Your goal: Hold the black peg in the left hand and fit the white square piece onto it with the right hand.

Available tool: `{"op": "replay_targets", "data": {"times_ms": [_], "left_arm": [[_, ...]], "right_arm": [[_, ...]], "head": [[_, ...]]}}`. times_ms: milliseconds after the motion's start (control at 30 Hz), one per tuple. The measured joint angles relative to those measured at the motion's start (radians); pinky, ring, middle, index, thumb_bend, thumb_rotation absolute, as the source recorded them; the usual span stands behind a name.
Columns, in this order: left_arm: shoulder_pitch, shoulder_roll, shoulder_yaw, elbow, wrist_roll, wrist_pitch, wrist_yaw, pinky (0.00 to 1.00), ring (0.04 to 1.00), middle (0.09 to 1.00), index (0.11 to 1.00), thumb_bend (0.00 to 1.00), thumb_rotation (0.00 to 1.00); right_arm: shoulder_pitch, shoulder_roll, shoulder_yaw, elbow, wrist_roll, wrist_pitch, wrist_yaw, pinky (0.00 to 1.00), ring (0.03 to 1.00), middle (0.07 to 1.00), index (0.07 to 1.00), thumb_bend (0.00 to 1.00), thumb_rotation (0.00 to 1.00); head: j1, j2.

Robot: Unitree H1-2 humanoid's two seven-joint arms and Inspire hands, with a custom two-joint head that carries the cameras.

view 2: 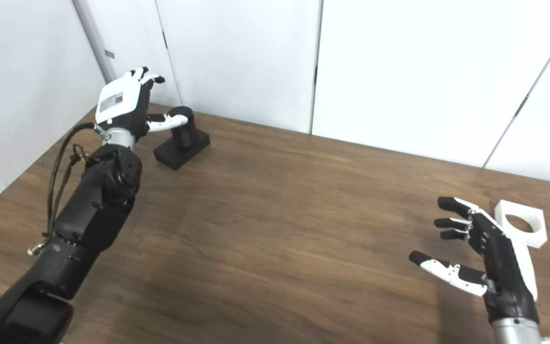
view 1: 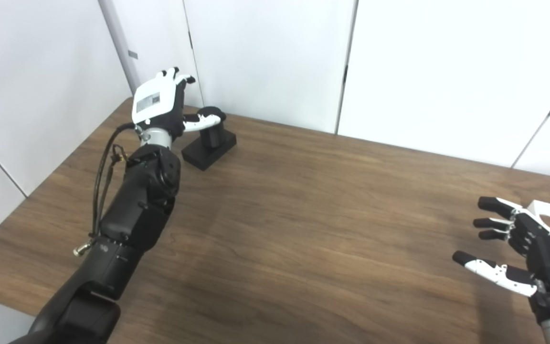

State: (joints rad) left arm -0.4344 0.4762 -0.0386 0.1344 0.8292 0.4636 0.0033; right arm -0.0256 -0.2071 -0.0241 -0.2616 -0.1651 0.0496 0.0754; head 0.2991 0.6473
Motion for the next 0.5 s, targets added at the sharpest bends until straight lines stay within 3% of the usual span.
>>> {"op": "replay_targets", "data": {"times_ms": [500], "left_arm": [[-0.001, -0.004, -0.002, 0.104, 0.006, 0.002, -0.021, 0.86, 0.986, 0.986, 0.858, 0.93, 0.60]], "right_arm": [[0.000, 0.000, -0.001, 0.000, 0.000, -0.001, -0.002, 0.58, 0.656, 0.770, 0.744, 0.64, 0.00]], "head": [[-0.005, 0.003]]}}
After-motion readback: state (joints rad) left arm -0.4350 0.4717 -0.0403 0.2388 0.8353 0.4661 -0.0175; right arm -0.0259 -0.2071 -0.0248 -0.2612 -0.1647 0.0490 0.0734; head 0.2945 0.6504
